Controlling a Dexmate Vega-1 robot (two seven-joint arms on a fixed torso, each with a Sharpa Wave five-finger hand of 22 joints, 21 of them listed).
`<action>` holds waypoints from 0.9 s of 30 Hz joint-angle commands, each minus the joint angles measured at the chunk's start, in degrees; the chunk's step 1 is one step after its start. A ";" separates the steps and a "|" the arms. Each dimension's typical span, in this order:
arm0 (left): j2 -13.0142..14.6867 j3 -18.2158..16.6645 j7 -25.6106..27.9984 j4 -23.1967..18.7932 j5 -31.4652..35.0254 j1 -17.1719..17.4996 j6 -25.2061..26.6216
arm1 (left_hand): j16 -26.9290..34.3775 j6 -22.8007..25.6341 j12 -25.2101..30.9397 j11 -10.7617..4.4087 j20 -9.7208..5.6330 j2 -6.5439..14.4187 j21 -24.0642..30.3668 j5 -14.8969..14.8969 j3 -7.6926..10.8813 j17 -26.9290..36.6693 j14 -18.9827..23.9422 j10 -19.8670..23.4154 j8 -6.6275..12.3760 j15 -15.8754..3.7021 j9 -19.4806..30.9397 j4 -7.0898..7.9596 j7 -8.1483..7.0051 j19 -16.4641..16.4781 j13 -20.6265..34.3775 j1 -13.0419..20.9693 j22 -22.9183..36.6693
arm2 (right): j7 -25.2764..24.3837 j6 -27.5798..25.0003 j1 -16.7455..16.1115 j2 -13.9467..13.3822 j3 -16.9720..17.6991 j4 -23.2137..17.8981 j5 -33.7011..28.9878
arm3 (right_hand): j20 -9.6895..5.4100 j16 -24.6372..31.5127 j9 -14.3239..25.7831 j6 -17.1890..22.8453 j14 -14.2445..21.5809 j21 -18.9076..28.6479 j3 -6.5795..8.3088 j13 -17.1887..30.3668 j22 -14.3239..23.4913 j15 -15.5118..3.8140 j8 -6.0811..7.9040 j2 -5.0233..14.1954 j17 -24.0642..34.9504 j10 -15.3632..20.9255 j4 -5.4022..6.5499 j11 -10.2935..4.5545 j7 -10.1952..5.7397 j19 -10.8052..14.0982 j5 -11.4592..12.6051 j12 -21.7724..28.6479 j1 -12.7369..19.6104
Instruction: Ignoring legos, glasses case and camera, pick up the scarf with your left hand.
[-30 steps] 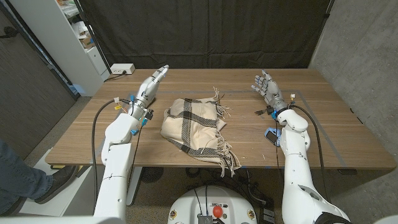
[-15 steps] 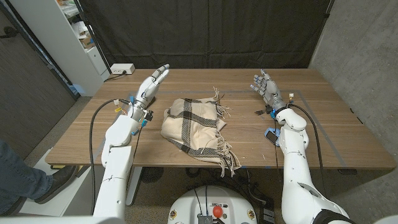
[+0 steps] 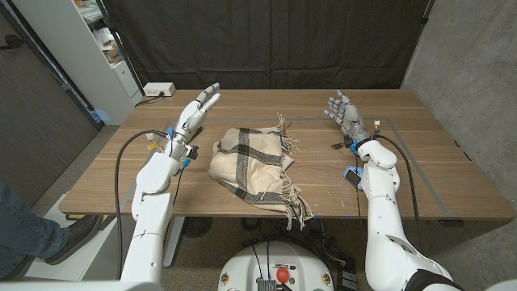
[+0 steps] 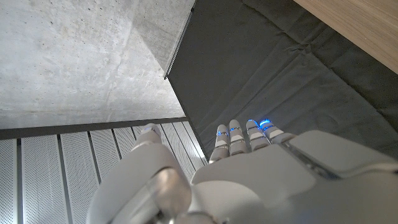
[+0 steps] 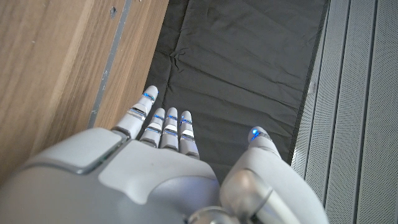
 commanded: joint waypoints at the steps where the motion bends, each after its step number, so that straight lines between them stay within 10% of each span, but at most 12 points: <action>1: 0.14 -0.53 2.15 -0.90 3.72 1.05 -2.77 | 0.20 0.09 0.48 -0.30 -0.07 -0.16 -0.31 0.32 0.22 0.13 0.36 0.52 0.08 -0.15 0.13 -0.53 -0.41 0.49 0.19 1.13 0.17 | -0.11 0.42 0.47 -0.03 -0.08 0.70 -0.25 | 0.09 -0.09 0.13 0.43 -0.08 -0.17 0.14 0.17 0.22 0.35 -0.16 -0.01 0.12 0.12 -0.41 0.10 0.35 -0.23 0.41 0.07 0.55; 27: 0.04 -1.39 6.72 -2.41 8.80 2.49 -9.14 | 0.20 1.44 0.77 -0.95 0.23 -0.36 -0.49 0.75 1.23 0.12 2.11 2.44 0.55 -0.38 0.19 -3.33 -1.02 1.83 0.34 4.95 0.15 | -0.69 0.10 0.14 0.44 -0.78 -0.83 -0.94 | 0.15 -0.18 0.03 0.51 -0.07 -0.21 0.20 0.14 0.21 0.26 -0.29 -0.12 0.00 0.10 -0.97 0.00 0.21 -0.30 0.52 -0.07 1.29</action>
